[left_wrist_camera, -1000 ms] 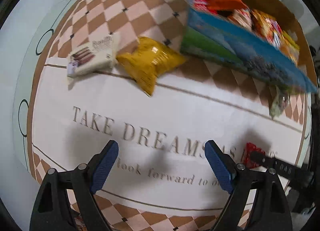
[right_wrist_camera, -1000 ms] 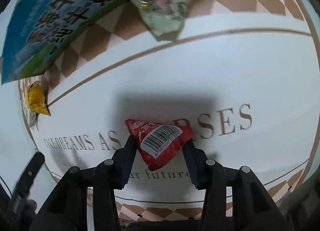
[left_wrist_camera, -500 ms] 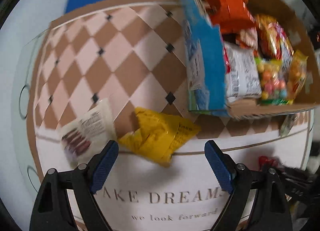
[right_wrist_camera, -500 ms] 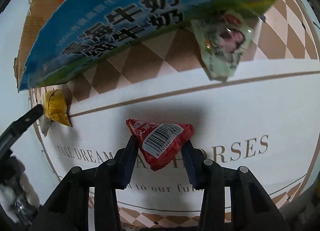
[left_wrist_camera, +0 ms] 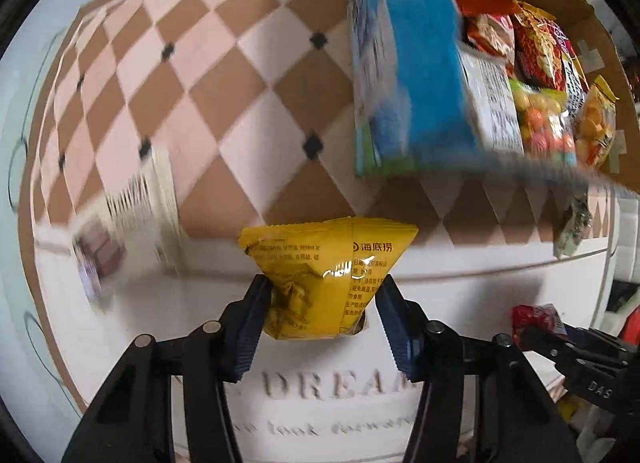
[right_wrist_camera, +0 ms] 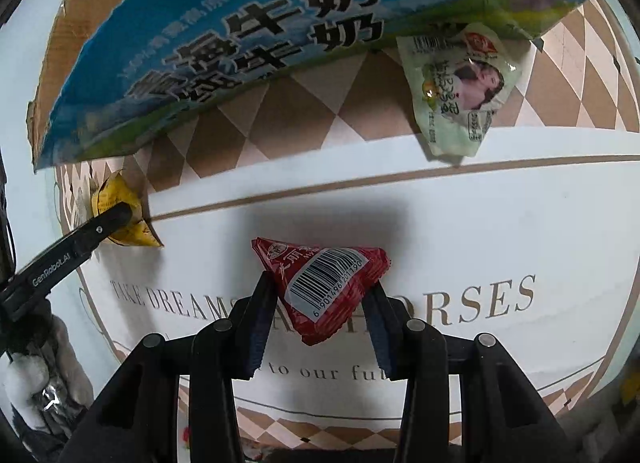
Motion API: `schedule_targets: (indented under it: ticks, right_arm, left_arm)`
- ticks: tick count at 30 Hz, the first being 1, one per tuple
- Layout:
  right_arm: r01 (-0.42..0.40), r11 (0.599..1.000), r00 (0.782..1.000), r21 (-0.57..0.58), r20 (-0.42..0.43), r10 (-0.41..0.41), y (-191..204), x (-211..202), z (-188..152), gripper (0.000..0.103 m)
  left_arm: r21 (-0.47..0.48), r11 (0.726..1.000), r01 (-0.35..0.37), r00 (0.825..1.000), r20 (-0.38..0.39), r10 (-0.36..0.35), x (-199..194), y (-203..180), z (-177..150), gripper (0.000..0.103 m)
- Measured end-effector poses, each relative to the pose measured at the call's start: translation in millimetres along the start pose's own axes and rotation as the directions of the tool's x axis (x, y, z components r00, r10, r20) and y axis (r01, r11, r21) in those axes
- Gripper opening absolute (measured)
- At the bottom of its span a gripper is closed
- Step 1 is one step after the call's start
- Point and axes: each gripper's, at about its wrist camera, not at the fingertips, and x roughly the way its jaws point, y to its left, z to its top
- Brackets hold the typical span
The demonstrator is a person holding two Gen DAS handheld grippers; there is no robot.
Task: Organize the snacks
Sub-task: 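Grasp the yellow chip bag with the left tool while the right tool grasps the red triangle candy, then carry both snacks into the box and open both tools to release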
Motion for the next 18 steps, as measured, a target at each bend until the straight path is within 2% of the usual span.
schedule_targets:
  ticks: [4, 7, 15, 18]
  right_arm:
    - [0.013, 0.999, 1.0, -0.038, -0.021, -0.014, -5.6, -3.1, -11.4, 0.046]
    - [0.03, 0.998, 0.999, -0.056, -0.031, -0.031, -7.4, -0.8, -17.4, 0.046]
    - [0.04, 0.999, 0.997, -0.03, -0.061, -0.042, -22.6, 12.2, -13.5, 0.046]
    - [0.035, 0.999, 0.998, -0.036, -0.057, -0.037, -22.7, 13.9, -12.2, 0.045]
  left_arm:
    - [-0.033, 0.999, 0.024, 1.0, -0.018, -0.024, 2.4, -12.8, -35.7, 0.051]
    - [-0.028, 1.0, 0.013, 1.0, -0.026, -0.014, 9.9, -21.7, -46.5, 0.051]
    - [-0.035, 0.999, -0.037, 0.999, -0.025, 0.036, 16.3, -30.8, -31.4, 0.051]
    - [-0.029, 0.999, -0.033, 0.999, -0.009, 0.032, 8.3, -36.7, -25.4, 0.045]
